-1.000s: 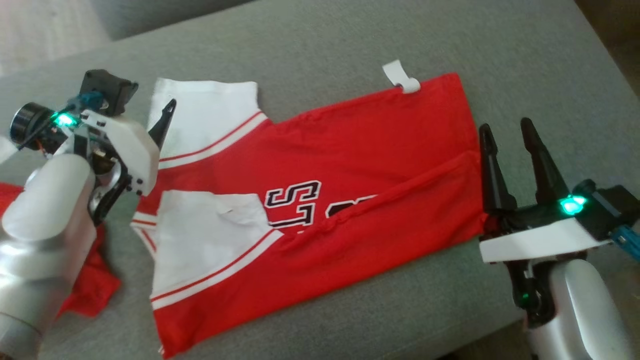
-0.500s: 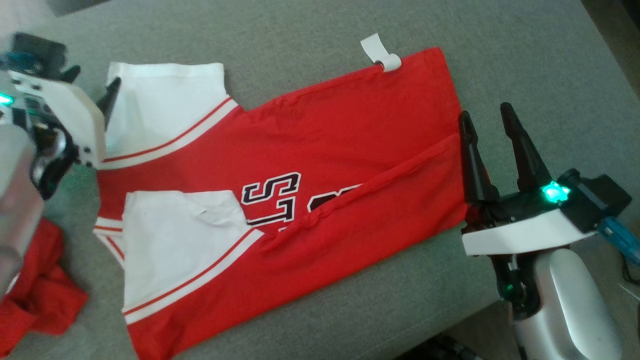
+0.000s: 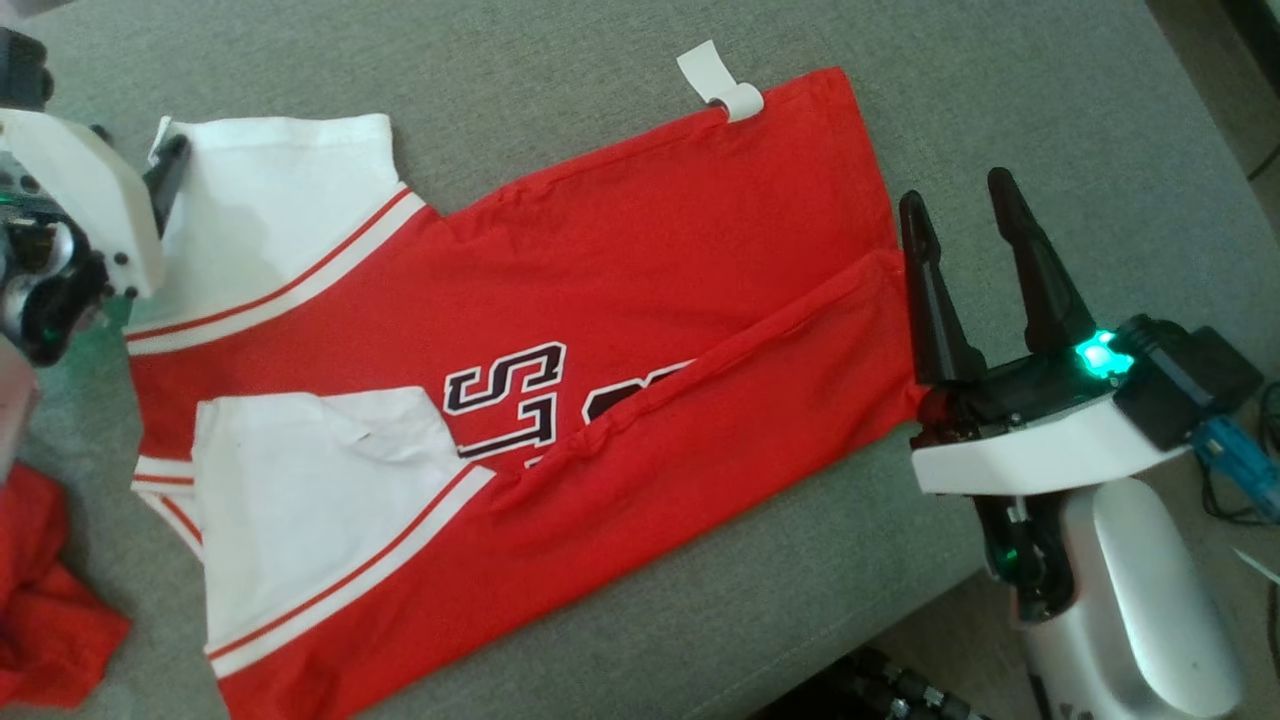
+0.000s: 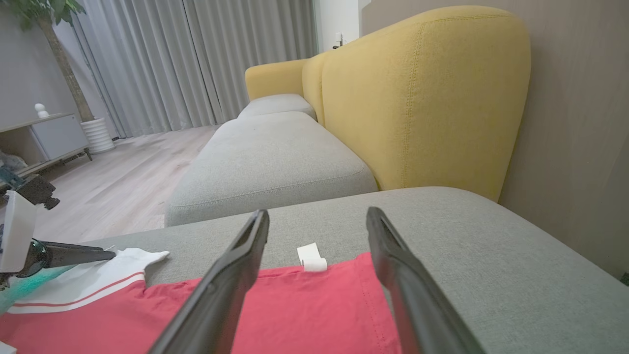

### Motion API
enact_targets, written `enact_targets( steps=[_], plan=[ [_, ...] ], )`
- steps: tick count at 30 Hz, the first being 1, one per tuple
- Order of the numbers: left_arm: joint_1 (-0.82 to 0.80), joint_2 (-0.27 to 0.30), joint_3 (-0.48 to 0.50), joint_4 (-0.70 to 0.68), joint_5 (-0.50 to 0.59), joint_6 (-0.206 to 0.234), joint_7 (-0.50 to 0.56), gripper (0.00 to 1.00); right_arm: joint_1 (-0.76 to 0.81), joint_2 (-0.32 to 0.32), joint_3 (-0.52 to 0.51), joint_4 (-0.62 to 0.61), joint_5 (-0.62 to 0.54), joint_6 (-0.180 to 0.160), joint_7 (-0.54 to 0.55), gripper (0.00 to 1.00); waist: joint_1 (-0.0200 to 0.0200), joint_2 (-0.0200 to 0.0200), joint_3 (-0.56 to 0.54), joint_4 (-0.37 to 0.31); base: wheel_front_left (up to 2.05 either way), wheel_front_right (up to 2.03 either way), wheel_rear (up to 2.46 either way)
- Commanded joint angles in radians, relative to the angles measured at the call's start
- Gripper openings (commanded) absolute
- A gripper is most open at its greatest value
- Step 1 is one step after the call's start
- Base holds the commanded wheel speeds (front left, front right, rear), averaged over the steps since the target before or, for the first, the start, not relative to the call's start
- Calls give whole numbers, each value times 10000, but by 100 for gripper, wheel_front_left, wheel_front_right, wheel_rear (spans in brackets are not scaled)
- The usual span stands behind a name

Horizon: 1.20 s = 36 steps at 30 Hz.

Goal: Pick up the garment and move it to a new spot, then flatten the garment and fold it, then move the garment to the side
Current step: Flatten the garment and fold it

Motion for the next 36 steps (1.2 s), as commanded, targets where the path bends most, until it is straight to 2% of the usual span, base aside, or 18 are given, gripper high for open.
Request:
enact_targets(
  steps=[1, 4, 5, 6, 7, 8, 13, 17, 22, 27, 30, 33, 36],
  plan=[
    [-160, 379, 112, -226, -137, 16, 174, 100, -200, 20, 80, -359, -83, -7, 28, 100, 0, 0, -27, 42, 0, 0, 0],
    [-66, 401, -155, -601, -522, 16, 410, 100, -218, 22, -94, -300, -157, -7, 66, 100, 0, 0, -107, 158, 0, 0, 0],
    [-30, 413, -268, -779, -651, 16, 487, 87, -234, 23, -139, -277, -181, -7, 81, 100, 0, 0, -127, 198, 0, 0, 0],
    [0, 425, -369, -967, -805, 16, 550, 44, -254, 24, -184, -255, -210, -7, 98, 100, 0, 0, -147, 252, 0, 0, 0],
    [14, 448, -433, -1112, -946, 16, 554, 15, -282, 24, -199, -235, -244, -7, 123, 100, 0, 0, -164, 300, 0, 0, 0],
    [11, 463, -483, -1239, -1049, 16, 477, 0, -317, 25, -189, -218, -291, -7, 152, 100, 0, 0, -186, 356, 0, 0, 0],
    [-69, 204, -681, -1713, -1235, 16, -691, 0, -515, -160, -130, -193, -504, -7, 433, 100, 0, 0, -477, 834, 0, 0, 0],
    [-216, -192, -872, -2055, -937, 16, -2295, 0, -842, -855, -226, -101, -729, -7, 1148, 100, 0, 0, -898, 1568, 0, 0, 0],
    [-90, -839, -1116, -2269, -362, 57, -3829, 0, -1599, -1931, -520, 559, -673, -7, 2867, 100, 0, 0, -1465, 2779, 0, 0, 0],
    [445, -1503, -1006, -2926, -234, 705, -4958, 0, -2344, -3077, -813, 2086, -231, -7, 4544, 100, 0, 0, -1753, 4053, 0, 0, 0],
    [1018, -1982, -830, -3644, -774, 837, -5161, 0, -2644, -3744, -1013, 3268, -26, -7, 5207, 100, 0, 0, -1758, 4680, 0, 0, 0],
    [1294, -2168, -921, -4278, -744, 1093, -5275, 0, -2907, -4294, -1117, 4400, -29, -7, 5671, 100, 0, 0, -1641, 5112, 0, 0, 0],
    [1537, -2302, -1054, -4711, -713, 1274, -5298, 0, -3152, -4552, -1163, 5285, -43, -7, 5909, 100, 0, 0, -1525, 5352, 0, 0, 0]
  ],
)
